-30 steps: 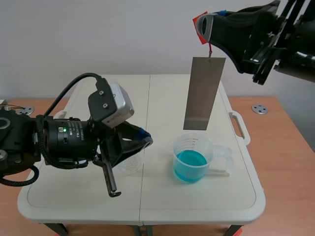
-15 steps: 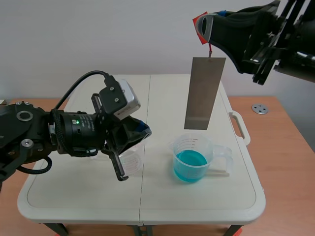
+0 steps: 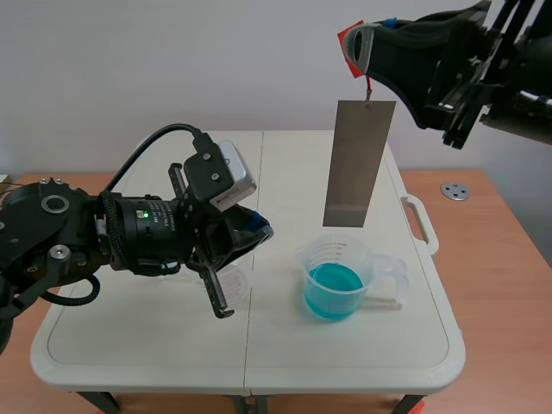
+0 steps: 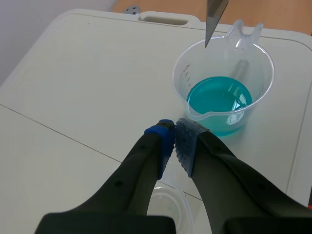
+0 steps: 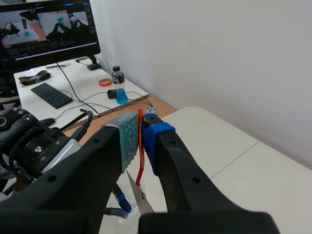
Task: Hold the metal plate by the orange handle, dip it into the blue solution, take it out and point at it, then put the plate back in the beaker on the left.
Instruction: 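Point at the plate with the left hand, then lower the plate into the blue solution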
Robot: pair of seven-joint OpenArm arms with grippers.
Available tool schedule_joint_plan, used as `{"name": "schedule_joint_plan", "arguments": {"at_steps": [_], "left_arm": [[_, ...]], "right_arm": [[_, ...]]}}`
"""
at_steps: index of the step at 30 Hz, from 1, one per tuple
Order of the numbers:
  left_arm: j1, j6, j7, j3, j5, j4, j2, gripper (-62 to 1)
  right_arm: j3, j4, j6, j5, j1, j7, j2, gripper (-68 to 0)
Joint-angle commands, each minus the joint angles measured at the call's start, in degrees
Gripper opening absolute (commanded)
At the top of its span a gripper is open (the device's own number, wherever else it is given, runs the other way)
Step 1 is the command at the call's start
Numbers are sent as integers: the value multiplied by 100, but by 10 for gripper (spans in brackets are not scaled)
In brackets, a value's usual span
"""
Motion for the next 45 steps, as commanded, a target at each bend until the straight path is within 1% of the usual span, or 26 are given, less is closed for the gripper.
{"name": "schedule_joint_plan", "arguments": {"at_steps": [1, 6, 9, 10, 14, 19, 22, 25, 27, 29, 33, 36, 39, 42, 45], "left_arm": [[-79, 11, -98, 7, -39, 103, 31, -551], [-79, 11, -96, -26, -44, 105, -24, -551], [-26, 11, -96, -203, -151, 129, -216, -551], [35, 11, -96, -289, -251, 184, -334, -551], [525, 11, -142, -791, -868, 678, -999, -551], [1534, 11, -190, -1799, -1637, 1377, -1926, -551], [2319, 11, -295, -2562, -1862, 1593, -2363, -551], [3182, 20, -417, -3390, -2098, 1633, -2623, -551], [3805, 175, -540, -3943, -2186, 1633, -2686, -551], [4417, 374, -643, -4417, -2192, 1631, -2684, -551], [5608, 796, -914, -4983, -2192, 1593, -2656, -551], [6319, 1010, -994, -5051, -2190, 1456, -2653, -551], [6859, 1019, -1134, -5049, -2192, 1241, -2562, -551], [7156, 1008, -1298, -5036, -2190, 994, -2330, -551], [7211, 997, -1287, -4929, -2120, 719, -2057, -551]], "right_arm": [[31, 85, 66, 105, 83, 125, 28, -664], [31, 85, 66, 105, 83, 125, 28, -664], [31, 85, 66, 105, 83, 125, 26, -664], [31, 85, 66, 103, 83, 125, 26, -664], [28, 74, 66, 85, 83, 98, -31, -664], [26, 74, 66, 61, 83, 83, -33, -664], [24, 57, 66, 61, 83, 50, -33, -664], [24, -39, 66, 61, 83, 42, -33, -664], [20, -140, 66, 61, 83, 42, -35, -664], [-4, -247, 66, 61, 85, 44, -35, -664], [-107, -396, 66, 59, 85, 39, -35, -664], [-195, -474, 66, 59, 87, 39, -37, -664], [-249, -566, 66, 48, 87, 37, -68, -664], [-249, -704, 66, -162, 87, 37, -225, -664], [-286, -839, 66, -396, 87, 37, -369, -664]]}}
